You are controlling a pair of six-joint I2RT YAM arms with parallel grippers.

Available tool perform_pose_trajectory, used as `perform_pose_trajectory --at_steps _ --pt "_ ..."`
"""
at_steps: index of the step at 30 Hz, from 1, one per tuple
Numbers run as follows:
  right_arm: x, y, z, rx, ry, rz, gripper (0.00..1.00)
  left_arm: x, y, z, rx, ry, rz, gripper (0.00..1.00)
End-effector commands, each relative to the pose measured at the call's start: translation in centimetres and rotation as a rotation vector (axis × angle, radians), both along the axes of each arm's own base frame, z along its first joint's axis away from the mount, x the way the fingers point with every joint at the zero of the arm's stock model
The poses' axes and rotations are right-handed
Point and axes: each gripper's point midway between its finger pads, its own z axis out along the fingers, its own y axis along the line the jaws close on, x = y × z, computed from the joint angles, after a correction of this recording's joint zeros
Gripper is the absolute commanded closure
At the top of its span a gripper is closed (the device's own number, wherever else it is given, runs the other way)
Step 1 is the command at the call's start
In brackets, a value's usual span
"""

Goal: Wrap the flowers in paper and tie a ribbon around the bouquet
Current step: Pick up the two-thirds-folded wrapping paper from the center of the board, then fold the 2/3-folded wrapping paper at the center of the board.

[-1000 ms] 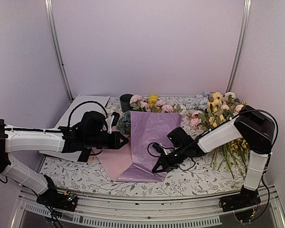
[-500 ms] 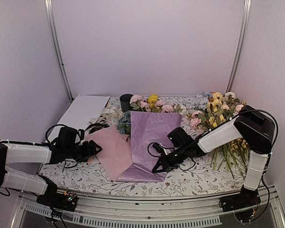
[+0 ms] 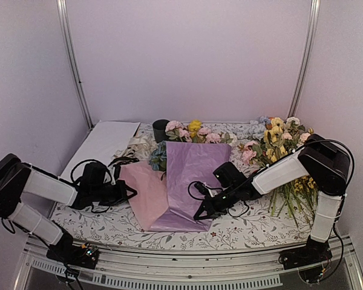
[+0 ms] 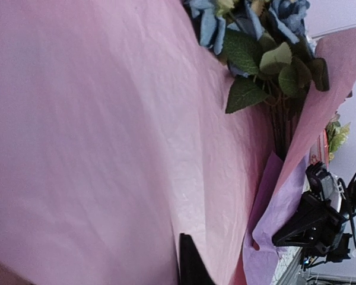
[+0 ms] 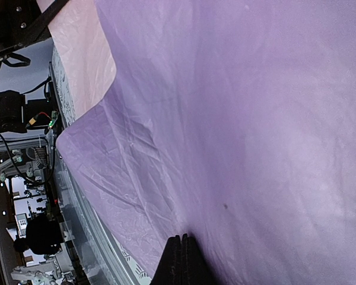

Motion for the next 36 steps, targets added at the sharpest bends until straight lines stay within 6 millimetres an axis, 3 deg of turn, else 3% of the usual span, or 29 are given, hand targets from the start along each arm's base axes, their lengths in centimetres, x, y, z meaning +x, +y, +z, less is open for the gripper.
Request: perform_pose_trajectory --at_steps 1,6,9,15,19,27,28,32,36 --pt "-1.9 -3.2 -4.4 -0.181 0.08 -0.02 1.0 1.2 -2.4 4.3 -0.008 -0.158 -0.064 1.0" --pt "-2.0 -3.2 -4.7 -0.18 0.083 -0.017 1.0 1.6 -6.5 11.4 0.028 -0.361 -0.146 1.0" --pt "-2.0 -3.1 -4.9 -0.179 0.086 -0.013 1.0 1.5 -9.7 14.0 0.012 -0.403 -0.245 1.0" --pt "-2.1 -3.1 -5.0 -0.17 0.087 -0.009 1.0 1.6 -16.8 14.5 -0.021 -0.388 -0.441 1.0" --pt "-2.0 -2.9 -4.5 -0.157 0.077 -0.008 1.0 2.7 -20.6 15.0 -0.052 -0.412 -0.507 1.0" --pt "-1.8 -2.0 -2.6 -0.09 0.039 -0.001 1.0 6.4 -25.5 12.4 -0.051 -0.368 -0.558 1.0" --pt "-1.7 -1.9 -2.3 -0.078 0.033 0.001 1.0 6.7 -25.9 10.4 -0.038 -0.332 -0.567 1.0" --pt "-1.6 -1.2 -0.6 -0.021 0.012 0.006 1.0 7.2 -26.8 5.7 -0.008 -0.238 -0.591 1.0" --pt "-1.1 -1.0 1.6 0.024 -0.033 -0.018 1.0 7.3 -26.8 2.6 0.019 -0.189 -0.589 1.0"
